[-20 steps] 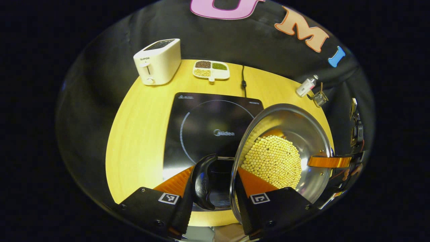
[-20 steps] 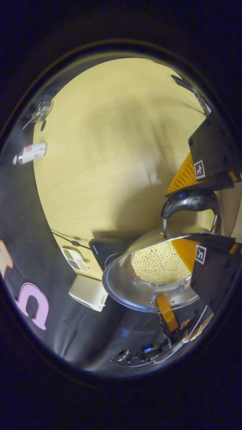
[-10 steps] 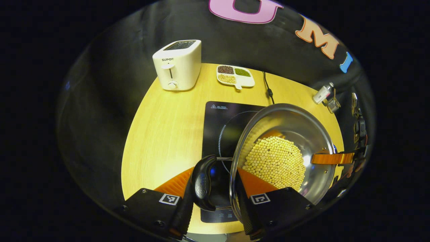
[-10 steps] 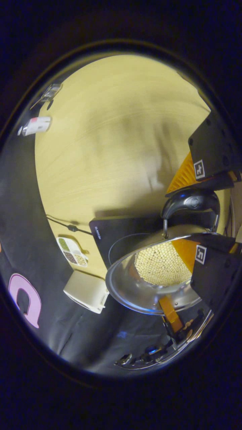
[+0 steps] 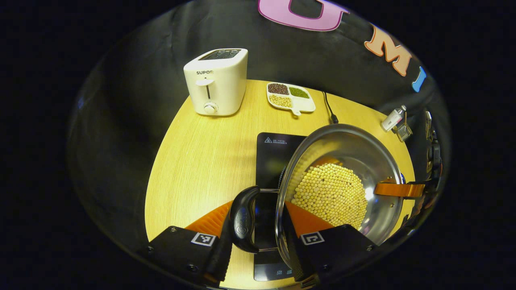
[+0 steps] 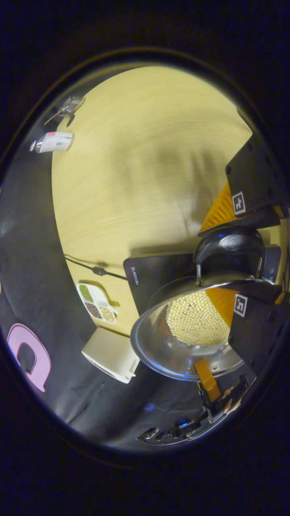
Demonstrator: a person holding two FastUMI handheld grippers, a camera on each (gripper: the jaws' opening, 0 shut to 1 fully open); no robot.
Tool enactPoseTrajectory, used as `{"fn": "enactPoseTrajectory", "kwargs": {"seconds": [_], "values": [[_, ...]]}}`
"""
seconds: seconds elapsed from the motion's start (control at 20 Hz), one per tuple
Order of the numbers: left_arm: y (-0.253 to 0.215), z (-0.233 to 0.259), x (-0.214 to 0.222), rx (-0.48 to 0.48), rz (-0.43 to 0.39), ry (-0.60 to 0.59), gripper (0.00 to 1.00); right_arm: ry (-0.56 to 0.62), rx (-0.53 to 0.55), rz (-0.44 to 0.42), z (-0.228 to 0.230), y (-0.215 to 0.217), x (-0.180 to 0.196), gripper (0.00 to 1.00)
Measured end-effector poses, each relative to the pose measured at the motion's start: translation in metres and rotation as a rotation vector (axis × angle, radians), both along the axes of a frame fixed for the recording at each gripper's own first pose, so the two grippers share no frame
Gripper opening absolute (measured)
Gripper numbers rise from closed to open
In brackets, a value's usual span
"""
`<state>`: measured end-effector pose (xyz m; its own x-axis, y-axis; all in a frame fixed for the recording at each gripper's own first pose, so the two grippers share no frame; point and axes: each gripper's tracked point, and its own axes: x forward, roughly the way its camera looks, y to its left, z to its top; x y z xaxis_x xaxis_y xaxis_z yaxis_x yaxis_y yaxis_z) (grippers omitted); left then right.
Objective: First push the handle of the pot to place it horizontally, then grasp the pot with both hands and set it on the induction cooktop.
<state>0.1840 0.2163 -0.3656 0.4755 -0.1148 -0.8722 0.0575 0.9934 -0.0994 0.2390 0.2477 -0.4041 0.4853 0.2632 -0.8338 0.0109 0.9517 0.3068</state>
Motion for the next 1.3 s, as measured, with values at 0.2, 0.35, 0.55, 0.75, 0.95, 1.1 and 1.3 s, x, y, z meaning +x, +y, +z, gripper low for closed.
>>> {"fn": "enactPoseTrajectory", "kwargs": {"seconds": [0.2, 0.35, 0.55, 0.75, 0.95, 1.1, 1.3], "values": [[0.000, -0.001, 0.003, -0.013, -0.002, -0.010, 0.62, -0.004, 0.006, 0.001, 0.002, 0.001, 0.004, 0.50], [-0.001, -0.002, 0.002, -0.024, 0.002, -0.014, 0.64, -0.014, 0.008, 0.007, 0.000, 0.001, 0.007, 0.52], [-0.001, -0.002, 0.001, -0.034, 0.006, -0.021, 0.64, -0.016, 0.006, 0.003, 0.000, 0.001, 0.008, 0.60], [0.003, -0.004, 0.001, -0.030, 0.029, -0.042, 0.70, -0.006, 0.006, -0.002, -0.001, 0.000, 0.007, 0.56], [0.018, 0.004, 0.000, -0.007, 0.076, -0.095, 0.89, -0.061, -0.005, -0.037, 0.012, -0.010, 0.015, 0.72], [0.015, 0.027, 0.013, -0.046, 0.126, -0.244, 1.00, -0.164, 0.034, -0.059, 0.039, -0.014, 0.025, 0.99], [0.023, 0.061, 0.019, -0.026, 0.191, -0.399, 0.98, -0.291, 0.050, -0.057, 0.075, -0.026, 0.027, 1.00]]}}
